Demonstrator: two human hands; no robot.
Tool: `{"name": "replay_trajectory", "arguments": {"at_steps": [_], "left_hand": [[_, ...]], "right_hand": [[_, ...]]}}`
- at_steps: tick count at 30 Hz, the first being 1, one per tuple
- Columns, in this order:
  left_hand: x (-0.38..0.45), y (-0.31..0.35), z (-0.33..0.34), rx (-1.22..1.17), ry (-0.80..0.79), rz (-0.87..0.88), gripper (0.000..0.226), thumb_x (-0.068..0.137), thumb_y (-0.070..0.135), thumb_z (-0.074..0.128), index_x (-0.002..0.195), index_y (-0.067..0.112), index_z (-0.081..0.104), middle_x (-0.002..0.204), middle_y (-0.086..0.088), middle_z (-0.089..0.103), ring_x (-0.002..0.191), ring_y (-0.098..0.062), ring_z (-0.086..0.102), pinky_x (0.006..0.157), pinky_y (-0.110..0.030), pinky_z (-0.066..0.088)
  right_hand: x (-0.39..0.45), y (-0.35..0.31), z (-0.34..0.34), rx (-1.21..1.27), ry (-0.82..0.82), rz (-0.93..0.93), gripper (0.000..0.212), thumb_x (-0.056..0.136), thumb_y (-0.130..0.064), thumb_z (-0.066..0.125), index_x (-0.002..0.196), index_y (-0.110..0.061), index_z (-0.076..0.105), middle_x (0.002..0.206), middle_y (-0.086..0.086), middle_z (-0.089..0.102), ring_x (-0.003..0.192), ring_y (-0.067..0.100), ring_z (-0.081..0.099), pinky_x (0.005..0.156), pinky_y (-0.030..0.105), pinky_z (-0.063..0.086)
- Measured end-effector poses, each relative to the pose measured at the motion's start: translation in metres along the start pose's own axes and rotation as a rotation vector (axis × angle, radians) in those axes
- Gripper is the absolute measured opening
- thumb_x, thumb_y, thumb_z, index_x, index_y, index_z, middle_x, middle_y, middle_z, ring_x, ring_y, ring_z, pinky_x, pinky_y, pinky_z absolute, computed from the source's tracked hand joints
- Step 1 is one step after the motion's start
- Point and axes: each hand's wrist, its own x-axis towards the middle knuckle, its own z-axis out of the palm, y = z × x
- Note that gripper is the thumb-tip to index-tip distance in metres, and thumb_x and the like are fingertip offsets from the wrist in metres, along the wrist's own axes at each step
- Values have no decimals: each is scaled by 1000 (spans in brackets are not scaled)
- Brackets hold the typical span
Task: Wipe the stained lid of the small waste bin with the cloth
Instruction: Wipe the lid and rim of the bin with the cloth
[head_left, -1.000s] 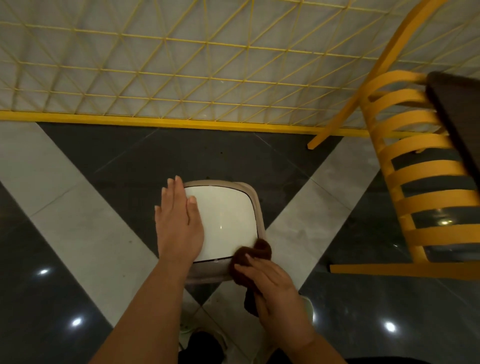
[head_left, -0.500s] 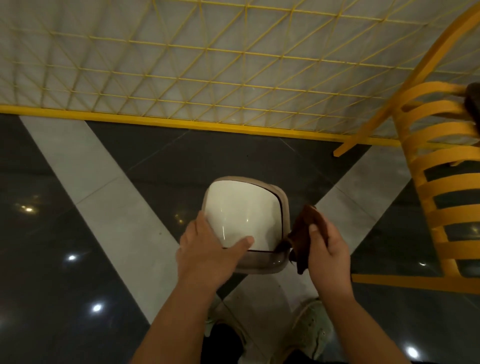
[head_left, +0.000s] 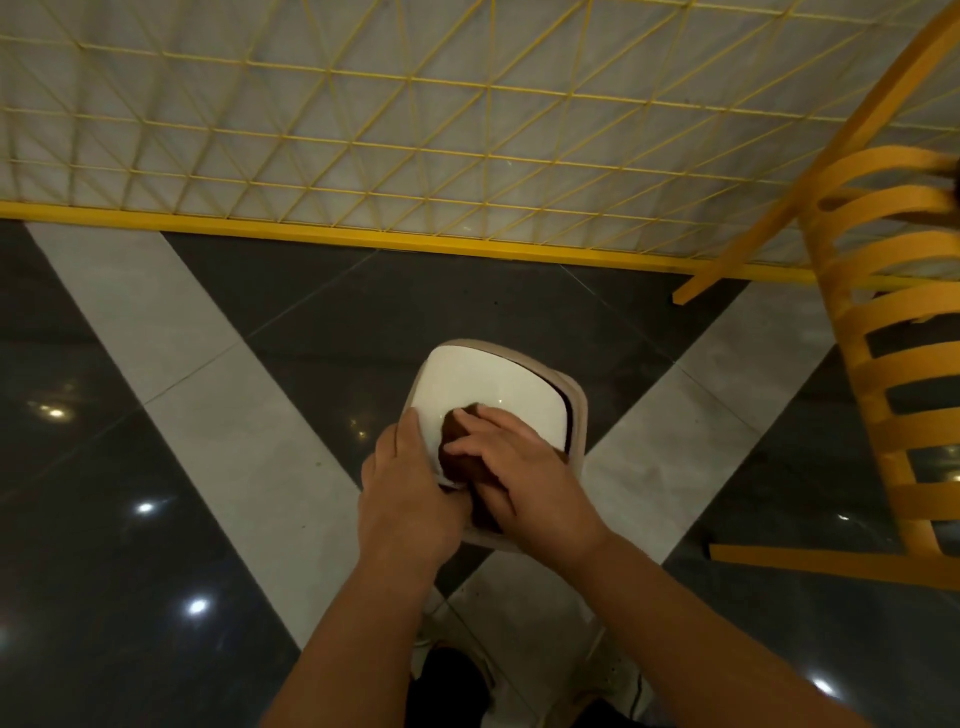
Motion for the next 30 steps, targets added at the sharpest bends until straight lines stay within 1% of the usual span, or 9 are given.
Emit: {"name": "replay_trajectory", "arguments": {"at_steps": [3,12,14,18,22,24,26,28,30], "left_hand": [[1,-2,0,-26,-2,23,96,76,41,73,149,24,13,150,-2,28,135,-25,30,109,-42,33],[5,-4,-1,-17,-47,29,103,70,43,78,147,28,11,147,1,28,132,-21,30,106,-42,36],[9,-4,-5,-21,-60,60,104,70,39,79,148,27,11,148,1,27,133,-22,29,106,-42,36],[25,-12,-12,13,-127,87,108,71,34,78,150,25,5,152,0,21,137,-26,26,111,-48,32],[30,-12,-5,52,-126,92,125,59,51,79,147,32,-7,156,4,11,142,-26,19,112,-55,27],[28,-7,2,44,-63,90,135,51,57,82,148,29,-9,157,1,9,143,-26,17,111,-55,27],[26,-4,9,19,15,88,136,53,55,84,149,24,-7,157,-5,10,143,-28,17,112,-54,25],[26,-1,15,10,73,98,132,57,53,83,150,21,-5,156,-7,12,142,-29,18,113,-52,25],[27,1,17,10,64,86,130,59,49,83,149,23,-7,156,-5,10,142,-29,17,113,-51,25]], "right_hand": [[25,14,-10,-96,-21,-111,29,90,-13,63,119,-18,65,138,6,57,135,26,44,113,44,30],[12,42,3,182,304,474,40,100,-34,43,140,-34,44,154,-9,34,143,13,27,118,38,23],[-11,49,12,211,309,559,43,100,-33,45,143,-36,40,154,-9,34,140,14,33,116,36,28],[-23,57,2,330,426,700,39,99,-16,48,132,-36,54,138,-6,55,126,17,51,109,40,41],[14,30,-22,343,576,531,44,98,-9,47,135,-31,52,145,-8,47,133,7,37,113,26,28],[38,15,-20,227,424,360,44,97,-10,49,137,-29,51,149,-6,42,135,7,30,112,22,19],[57,13,-12,75,268,290,42,98,-16,49,138,-27,49,153,-4,36,142,15,25,116,31,18],[61,25,-4,39,241,266,42,98,-20,48,140,-27,46,155,-4,34,145,19,22,117,36,18],[48,41,2,123,267,290,44,99,-20,47,141,-31,42,157,-6,29,146,16,19,116,30,13]]}}
